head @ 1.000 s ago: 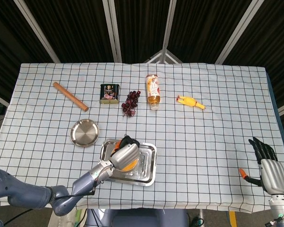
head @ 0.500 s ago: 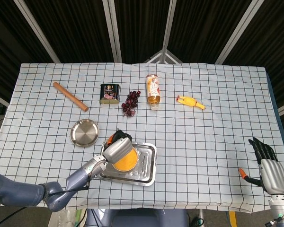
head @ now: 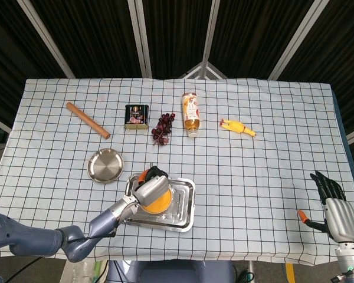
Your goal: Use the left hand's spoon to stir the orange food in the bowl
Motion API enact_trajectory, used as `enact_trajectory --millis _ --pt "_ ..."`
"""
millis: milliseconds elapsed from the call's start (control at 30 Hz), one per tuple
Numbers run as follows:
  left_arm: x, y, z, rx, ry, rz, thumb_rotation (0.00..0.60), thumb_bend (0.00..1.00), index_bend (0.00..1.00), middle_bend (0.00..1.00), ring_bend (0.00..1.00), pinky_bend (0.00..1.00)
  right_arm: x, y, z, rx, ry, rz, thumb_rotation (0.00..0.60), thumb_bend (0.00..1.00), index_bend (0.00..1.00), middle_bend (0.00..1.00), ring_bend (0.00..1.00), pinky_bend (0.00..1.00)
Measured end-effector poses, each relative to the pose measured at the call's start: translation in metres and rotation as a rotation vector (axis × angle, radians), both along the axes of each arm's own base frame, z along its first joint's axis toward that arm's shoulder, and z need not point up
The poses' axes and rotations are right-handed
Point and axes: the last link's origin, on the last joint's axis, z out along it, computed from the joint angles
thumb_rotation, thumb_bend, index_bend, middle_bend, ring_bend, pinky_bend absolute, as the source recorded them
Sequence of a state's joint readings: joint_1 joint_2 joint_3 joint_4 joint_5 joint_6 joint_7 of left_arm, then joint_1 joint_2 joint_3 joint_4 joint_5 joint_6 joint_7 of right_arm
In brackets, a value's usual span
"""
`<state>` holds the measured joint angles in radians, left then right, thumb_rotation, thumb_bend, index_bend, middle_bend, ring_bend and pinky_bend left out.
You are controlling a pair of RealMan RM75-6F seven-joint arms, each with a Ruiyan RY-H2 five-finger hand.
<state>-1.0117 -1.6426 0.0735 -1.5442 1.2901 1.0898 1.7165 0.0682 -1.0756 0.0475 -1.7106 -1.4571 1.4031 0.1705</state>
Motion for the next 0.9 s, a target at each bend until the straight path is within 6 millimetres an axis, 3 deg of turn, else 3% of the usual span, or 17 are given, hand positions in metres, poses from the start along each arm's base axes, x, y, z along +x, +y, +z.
enact_trajectory --millis 467,900 --pt "0.013 -0.018 -0.004 -0.085 -0.103 -0.003 0.600 0.55 0.77 1.00 1.00 1.00 0.000 0.000 0.000 -0.001 0.003 -0.005 0.600 0.34 0.00 0.00 0.00 0.00" --pt "0.014 -0.024 0.010 -0.083 -0.137 -0.011 0.600 0.55 0.77 1.00 1.00 1.00 0.000 0.000 -0.001 0.002 0.003 -0.006 0.600 0.34 0.00 0.00 0.00 0.00"
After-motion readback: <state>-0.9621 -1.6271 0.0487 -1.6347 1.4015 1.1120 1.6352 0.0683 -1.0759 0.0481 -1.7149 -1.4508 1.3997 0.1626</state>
